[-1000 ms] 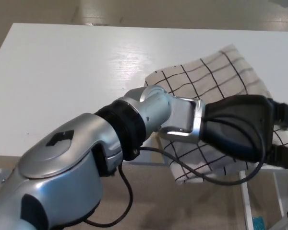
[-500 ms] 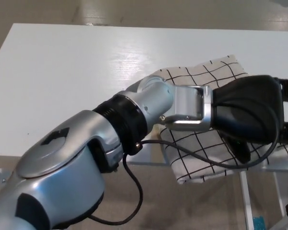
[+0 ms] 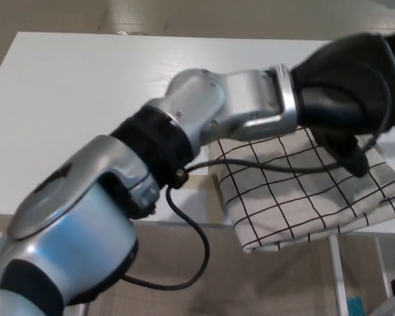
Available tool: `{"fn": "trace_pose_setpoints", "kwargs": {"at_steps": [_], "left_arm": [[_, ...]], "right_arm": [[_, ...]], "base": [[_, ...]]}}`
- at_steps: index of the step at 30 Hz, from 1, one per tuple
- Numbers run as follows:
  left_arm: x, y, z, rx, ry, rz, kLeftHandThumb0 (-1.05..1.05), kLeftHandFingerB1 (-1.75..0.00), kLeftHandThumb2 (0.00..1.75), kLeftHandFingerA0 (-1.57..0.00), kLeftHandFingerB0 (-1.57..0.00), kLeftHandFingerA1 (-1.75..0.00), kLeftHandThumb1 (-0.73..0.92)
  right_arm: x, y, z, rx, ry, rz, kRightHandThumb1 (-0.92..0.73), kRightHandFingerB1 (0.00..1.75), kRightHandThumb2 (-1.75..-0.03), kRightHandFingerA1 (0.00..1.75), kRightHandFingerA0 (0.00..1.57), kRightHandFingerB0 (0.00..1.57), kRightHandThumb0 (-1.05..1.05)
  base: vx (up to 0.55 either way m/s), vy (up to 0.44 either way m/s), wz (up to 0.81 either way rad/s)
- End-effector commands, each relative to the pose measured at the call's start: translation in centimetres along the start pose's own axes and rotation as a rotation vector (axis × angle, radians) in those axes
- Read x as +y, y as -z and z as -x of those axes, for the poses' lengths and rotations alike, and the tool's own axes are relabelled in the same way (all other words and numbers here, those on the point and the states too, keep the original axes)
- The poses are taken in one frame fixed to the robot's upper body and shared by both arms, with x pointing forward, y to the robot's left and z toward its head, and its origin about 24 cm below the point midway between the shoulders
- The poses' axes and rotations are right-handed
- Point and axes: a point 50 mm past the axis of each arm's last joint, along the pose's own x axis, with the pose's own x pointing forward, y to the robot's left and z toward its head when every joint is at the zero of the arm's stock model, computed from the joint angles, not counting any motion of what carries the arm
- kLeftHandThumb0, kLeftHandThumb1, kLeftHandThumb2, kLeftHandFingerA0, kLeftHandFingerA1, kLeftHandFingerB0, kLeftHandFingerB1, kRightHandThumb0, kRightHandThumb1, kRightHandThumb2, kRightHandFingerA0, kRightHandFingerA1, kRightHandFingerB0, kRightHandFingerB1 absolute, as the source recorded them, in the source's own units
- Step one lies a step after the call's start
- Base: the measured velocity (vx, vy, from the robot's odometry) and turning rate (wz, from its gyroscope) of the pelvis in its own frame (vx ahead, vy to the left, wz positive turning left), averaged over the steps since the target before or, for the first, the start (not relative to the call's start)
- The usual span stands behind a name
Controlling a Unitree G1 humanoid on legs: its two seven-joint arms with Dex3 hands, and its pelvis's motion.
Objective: Use the left hand to fold a white towel with checkered patterns in half.
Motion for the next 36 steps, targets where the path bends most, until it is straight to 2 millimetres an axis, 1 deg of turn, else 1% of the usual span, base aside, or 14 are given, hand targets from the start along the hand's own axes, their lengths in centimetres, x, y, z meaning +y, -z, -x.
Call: {"fn": "trace_pose_setpoints", "kwargs": {"at_steps": [1, 3, 6, 9, 10, 11, 12, 13, 15, 18, 19, 28, 30, 36], "left_arm": [[16.0, 4.5, 8.8, 0.223, -0.398, 0.369, -0.89, -0.1, 0.94, 0.0, 0.0, 0.0, 0.52], [16.6, 4.0, 10.2, 0.219, -0.42, 0.383, -0.84, -0.14, 0.9, 0.0, 0.0, -0.03, 0.48], [17.4, 2.1, 15.4, 0.242, -0.47, 0.424, -0.68, -0.25, 0.83, 0.0, -0.01, -0.13, 0.41], [17.1, 1.4, 16.8, 0.255, -0.476, 0.447, -0.7, -0.24, 0.78, -0.11, -0.11, -0.1, 0.45], [16.0, 0.5, 19.3, 0.295, -0.486, 0.487, -0.28, -0.47, 0.82, 0.0, 0.0, -0.48, 0.24], [15.3, -0.4, 20.9, 0.323, -0.489, 0.515, -0.28, -0.47, 0.82, 0.0, 0.0, -0.48, 0.24], [14.4, -1.8, 23.2, 0.367, -0.49, 0.565, -0.45, -0.28, 0.53, -0.18, -0.18, -0.29, 0.42], [13.1, -3.4, 25.6, 0.442, -0.494, 0.637, -0.24, -0.5, 0.82, -0.08, -0.07, -0.51, 0.23], [11.9, -5.5, 28.0, 0.53, -0.489, 0.728, -0.2, -0.51, 0.82, -0.12, -0.11, -0.53, 0.24], [10.9, -7.3, 29.8, 0.598, -0.472, 0.796, -0.18, -0.51, 0.84, -0.14, -0.13, -0.54, 0.27], [10.5, -8.1, 30.4, 0.623, -0.46, 0.822, -0.32, -0.35, 0.58, -0.25, -0.27, -0.4, 0.41], [7.0, -12.1, 36.3, 0.883, -0.383, 1.18, -0.33, -0.41, 0.61, -0.35, -0.38, -0.43, 0.41], [4.9, -13.9, 37.8, 0.998, -0.318, 1.295, -0.38, -0.4, 0.53, -0.53, -0.51, -0.43, 0.44], [0.1, -16.7, 41.9, 1.288, -0.246, 1.366, -0.49, -0.41, 0.53, -0.56, -0.54, -0.43, 0.44]], "right_arm": [[-0.8, 1.3, 1.6, 0.093, 0.019, -0.002, -0.79, 0.37, -0.65, 0.46, 0.34, 0.36, -0.62], [-0.8, 1.3, 1.6, 0.097, 0.022, 0.001, -0.79, 0.37, -0.64, 0.45, 0.34, 0.36, -0.63], [-0.8, 1.4, 1.3, 0.108, 0.028, 0.031, -0.78, 0.37, -0.64, 0.43, 0.34, 0.36, -0.64], [-0.8, 1.6, 1.2, 0.113, 0.029, 0.039, -0.78, 0.37, -0.64, 0.43, 0.34, 0.36, -0.65], [-0.7, 1.8, 1.0, 0.117, 0.024, 0.037, -0.78, 0.37, -0.64, 0.42, 0.34, 0.35, -0.66], [-0.7, 1.9, 0.9, 0.12, 0.021, 0.035, -0.78, 0.37, -0.64, 0.42, 0.34, 0.35, -0.66], [-0.6, 2.2, 0.8, 0.128, 0.014, 0.031, -0.78, 0.37, -0.64, 0.42, 0.34, 0.34, -0.66], [-0.4, 2.5, 0.9, 0.133, 0.011, 0.032, -0.78, 0.36, -0.64, 0.42, 0.33, 0.34, -0.66], [-0.2, 2.7, 1.2, 0.142, 0.013, 0.04, -0.78, 0.36, -0.64, 0.41, 0.34, 0.34, -0.66], [-0.1, 3.1, 1.6, 0.156, 0.01, 0.066, -0.78, 0.36, -0.64, 0.4, 0.34, 0.34, -0.66], [-0.1, 3.2, 1.9, 0.168, 0.01, 0.072, -0.78, 0.36, -0.64, 0.4, 0.34, 0.34, -0.66], [-0.6, 4.3, 2.6, 0.234, 0.007, 0.075, -0.79, 0.36, -0.64, 0.4, 0.35, 0.35, -0.65], [-0.8, 4.5, 2.7, 0.246, 0.013, 0.096, -0.78, 0.36, -0.64, 0.4, 0.35, 0.35, -0.65], [-1.3, 4.8, 3.0, 0.275, 0.001, 0.131, -0.79, 0.36, -0.64, 0.39, 0.34, 0.34, -0.64]], "base": [[0.0, 0.0, 0.0], [0.0, 0.0, 0.0], [0.0, 0.0, 0.0], [0.0, 0.0, 0.0], [0.0, 0.0, 0.0], [0.0, 0.0, 0.0], [0.0, 0.0, 0.0], [0.0, 0.0, 0.0], [0.0, 0.0, 0.0], [0.0, 0.0, 0.0], [0.0, 0.0, 0.0], [0.0, 0.0, 0.0], [0.0, 0.0, 0.0], [0.0, 0.0, 0.0]]}}
